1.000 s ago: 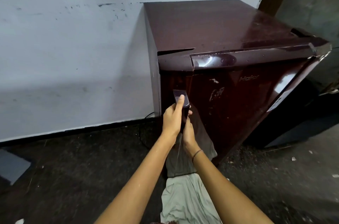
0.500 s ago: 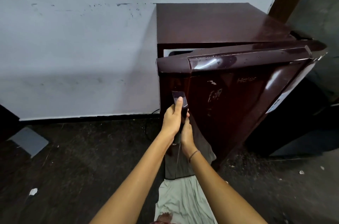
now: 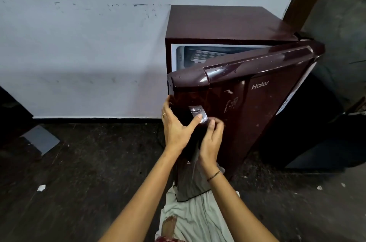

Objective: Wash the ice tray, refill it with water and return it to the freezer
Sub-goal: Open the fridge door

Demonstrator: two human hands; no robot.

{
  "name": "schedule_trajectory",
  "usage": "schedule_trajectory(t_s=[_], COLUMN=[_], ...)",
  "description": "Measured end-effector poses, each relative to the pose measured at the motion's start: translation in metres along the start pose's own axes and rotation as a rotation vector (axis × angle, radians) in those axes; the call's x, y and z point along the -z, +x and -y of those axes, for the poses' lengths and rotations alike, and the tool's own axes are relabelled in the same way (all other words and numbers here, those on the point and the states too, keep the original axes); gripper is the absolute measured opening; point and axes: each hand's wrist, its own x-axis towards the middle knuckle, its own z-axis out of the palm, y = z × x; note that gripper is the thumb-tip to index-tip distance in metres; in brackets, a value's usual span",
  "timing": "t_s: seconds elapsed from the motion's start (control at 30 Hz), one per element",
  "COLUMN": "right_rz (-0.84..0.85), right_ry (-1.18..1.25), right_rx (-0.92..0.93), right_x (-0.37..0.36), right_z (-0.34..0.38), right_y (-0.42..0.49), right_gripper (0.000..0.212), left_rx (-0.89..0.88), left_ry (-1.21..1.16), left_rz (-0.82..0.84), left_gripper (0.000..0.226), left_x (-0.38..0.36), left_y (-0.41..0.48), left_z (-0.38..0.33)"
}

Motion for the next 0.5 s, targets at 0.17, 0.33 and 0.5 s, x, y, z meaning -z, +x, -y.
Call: schedule_trajectory(t_s=[0.17,0.33,0.5], right_rz=[-0.059,0.048,0.035], right_ry=[-0.228,-0.571,-0.712], right_rx=[0.453,0.707,0.675], right_x=[0.027,0.045,0.068], right_z=[0.044,0.088,0.109], right_y=[0.01,0.005,-0.009], right_gripper=[0.029,0.037,0.036], left_rx=[-0.071,-0.175,-0.273], left_ry=[0.006,0.027,-0.016], left_rz=[-0.055,-0.087,-0.133], left_gripper=[0.091,0.082,0.071], left_x=[0.003,-0.006,-0.015], left_y=[-0.021,-0.047,-0.068], left_z=[-0.004,-0.007,-0.019])
